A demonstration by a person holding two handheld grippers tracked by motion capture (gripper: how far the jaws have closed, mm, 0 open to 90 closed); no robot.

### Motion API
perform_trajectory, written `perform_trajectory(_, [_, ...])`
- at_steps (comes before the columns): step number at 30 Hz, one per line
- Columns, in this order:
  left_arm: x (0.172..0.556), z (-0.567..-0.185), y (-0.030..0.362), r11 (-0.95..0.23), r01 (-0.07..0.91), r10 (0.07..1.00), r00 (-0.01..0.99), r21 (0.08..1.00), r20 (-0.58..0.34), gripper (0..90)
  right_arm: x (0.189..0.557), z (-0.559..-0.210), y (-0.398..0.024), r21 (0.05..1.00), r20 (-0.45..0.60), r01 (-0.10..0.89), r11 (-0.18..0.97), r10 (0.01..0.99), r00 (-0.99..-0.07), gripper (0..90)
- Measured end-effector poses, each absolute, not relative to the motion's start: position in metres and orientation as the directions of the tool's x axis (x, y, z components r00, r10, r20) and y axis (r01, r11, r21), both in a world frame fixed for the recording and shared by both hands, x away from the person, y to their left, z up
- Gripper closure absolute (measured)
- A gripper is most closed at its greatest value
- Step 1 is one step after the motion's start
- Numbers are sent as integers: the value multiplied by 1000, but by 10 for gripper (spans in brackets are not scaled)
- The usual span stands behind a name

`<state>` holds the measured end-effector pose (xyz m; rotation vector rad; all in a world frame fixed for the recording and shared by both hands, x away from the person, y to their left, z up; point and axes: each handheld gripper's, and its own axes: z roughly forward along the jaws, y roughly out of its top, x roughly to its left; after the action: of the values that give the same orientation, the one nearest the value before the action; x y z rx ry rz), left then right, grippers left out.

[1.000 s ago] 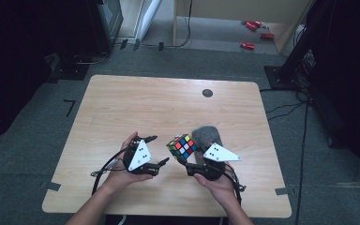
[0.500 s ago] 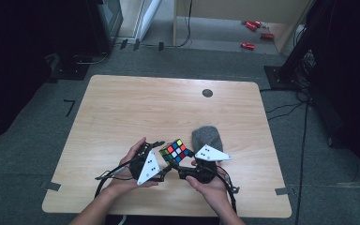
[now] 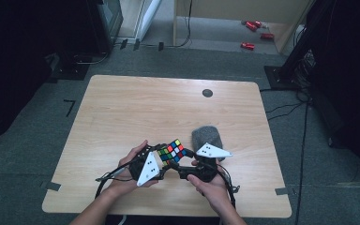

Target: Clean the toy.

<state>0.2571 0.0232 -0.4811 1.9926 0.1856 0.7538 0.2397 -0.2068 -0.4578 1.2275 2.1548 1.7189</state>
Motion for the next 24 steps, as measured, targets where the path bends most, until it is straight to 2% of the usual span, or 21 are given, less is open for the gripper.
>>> perform_trajectory(2, [260,-481,26,-520,-146,445,795,841,413,339,241,-455,-213,865,379,502,5,650,-659,247])
perform_trajectory(6, [270,-481,36,-472,-43,493,815,881,304,340,243,-449,-226,884,343,468,-6,689,-638,240])
perform_trajectory(10, [279,-482,46,-411,42,524,829,911,198,340,249,-451,-241,894,284,448,14,756,-590,262])
perform_trajectory(13, [285,-482,52,-376,97,544,828,921,135,339,256,-458,-254,899,195,432,71,820,-539,278])
perform_trajectory(20, [293,-483,61,-319,163,561,827,933,47,339,270,-484,-275,871,84,468,150,893,-443,307])
perform_trajectory(24, [294,-483,62,-303,188,560,828,934,15,339,278,-499,-279,836,67,518,180,904,-422,319])
